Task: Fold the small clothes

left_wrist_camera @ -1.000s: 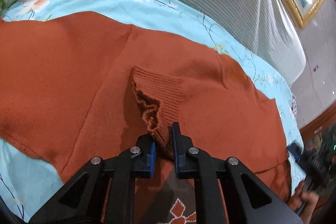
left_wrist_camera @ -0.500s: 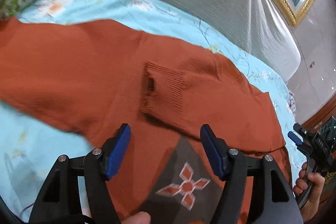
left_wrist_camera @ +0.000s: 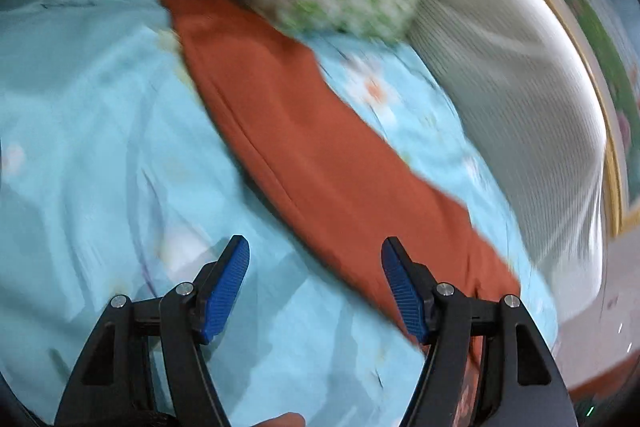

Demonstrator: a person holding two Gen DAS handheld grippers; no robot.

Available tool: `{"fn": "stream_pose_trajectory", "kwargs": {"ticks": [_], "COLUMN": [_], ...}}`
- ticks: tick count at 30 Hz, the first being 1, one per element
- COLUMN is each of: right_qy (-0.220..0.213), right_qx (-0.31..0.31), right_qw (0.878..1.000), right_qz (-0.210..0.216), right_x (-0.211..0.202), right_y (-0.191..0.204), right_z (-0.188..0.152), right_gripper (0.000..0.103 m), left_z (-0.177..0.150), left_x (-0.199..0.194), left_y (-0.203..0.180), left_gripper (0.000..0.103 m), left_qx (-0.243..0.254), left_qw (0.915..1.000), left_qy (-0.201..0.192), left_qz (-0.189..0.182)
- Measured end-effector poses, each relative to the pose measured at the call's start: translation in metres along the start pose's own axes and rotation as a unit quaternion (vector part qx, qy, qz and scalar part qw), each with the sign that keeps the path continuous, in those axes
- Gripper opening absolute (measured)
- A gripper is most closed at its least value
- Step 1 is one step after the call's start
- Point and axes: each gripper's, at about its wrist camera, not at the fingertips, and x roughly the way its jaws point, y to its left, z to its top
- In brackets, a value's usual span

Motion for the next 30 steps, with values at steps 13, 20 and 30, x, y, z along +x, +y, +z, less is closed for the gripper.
{"fn": "stream_pose_trajectory", "kwargs": {"ticks": [13, 20, 30], "right_qy": [0.035, 0.028, -0.006], "right_qx": [-0.036, -0.019, 0.025], "right_qw": [0.999, 0.999, 1.0], "right_qz": [0.01, -0.001, -0.012], "right_x": [0.019, 0.013, -0.017], "right_y": [0.04, 0.027, -0.003], "right_z": [-0.007, -0.009, -0.016], "right_gripper": [0.075, 0.075, 0.075], "left_z": [0.106, 0.097, 0.004], "left_x": [0.056, 0.031, -0.008], "left_y": [0.045, 0.004, -0.172], "left_gripper": [0.054, 0.014, 0.01], "left_qx": [-0.056, 0.018, 0.179], "left_qw": [0.9973, 0.9978, 0.9649], "left_qy": [-0.016, -0.045, -0.018], "left_qz": [-0.044, -0.046, -0.192]}}
